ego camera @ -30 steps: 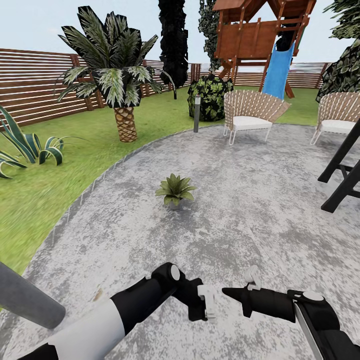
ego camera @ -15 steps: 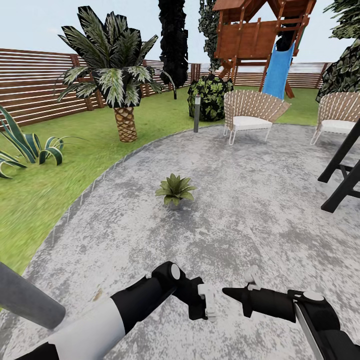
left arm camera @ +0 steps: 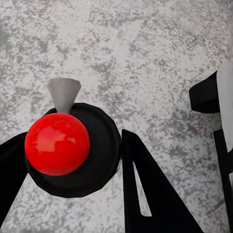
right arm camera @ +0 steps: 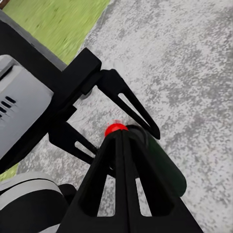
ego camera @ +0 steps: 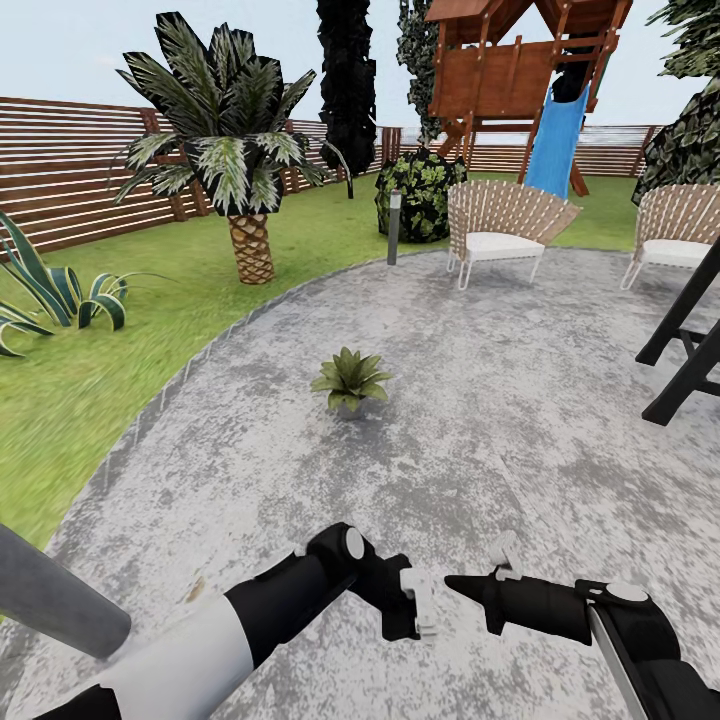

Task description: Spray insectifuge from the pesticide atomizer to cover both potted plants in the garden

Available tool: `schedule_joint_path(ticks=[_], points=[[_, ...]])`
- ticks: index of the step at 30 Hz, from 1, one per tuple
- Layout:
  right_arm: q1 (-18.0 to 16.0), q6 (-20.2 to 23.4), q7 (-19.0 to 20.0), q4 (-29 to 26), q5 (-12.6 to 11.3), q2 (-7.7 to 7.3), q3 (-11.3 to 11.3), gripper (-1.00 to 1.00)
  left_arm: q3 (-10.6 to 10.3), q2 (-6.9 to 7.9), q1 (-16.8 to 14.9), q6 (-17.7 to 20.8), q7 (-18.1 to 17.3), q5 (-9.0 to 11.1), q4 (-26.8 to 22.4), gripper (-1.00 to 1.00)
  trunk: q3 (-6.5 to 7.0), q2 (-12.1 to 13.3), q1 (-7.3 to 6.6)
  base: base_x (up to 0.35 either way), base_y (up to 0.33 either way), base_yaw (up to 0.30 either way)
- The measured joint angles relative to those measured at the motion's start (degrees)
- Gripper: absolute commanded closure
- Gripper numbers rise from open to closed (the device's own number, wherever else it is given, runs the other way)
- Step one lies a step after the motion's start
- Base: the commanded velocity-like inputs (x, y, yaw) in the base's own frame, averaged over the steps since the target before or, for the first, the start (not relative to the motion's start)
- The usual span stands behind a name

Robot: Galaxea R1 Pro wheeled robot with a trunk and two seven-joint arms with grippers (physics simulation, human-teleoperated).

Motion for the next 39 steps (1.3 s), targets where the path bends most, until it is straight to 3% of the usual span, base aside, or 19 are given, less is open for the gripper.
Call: schedule_joint_path(ticks=[39], points=[[0.0,0.0,-0.1,0.0,0.0,0.09,-0.1,1.0,-0.1,-0.74,-0.5,0.2,-0.3,0.0,-3.3,1.0,0.0,0.0,0.0,0.0,0.0,0.0]])
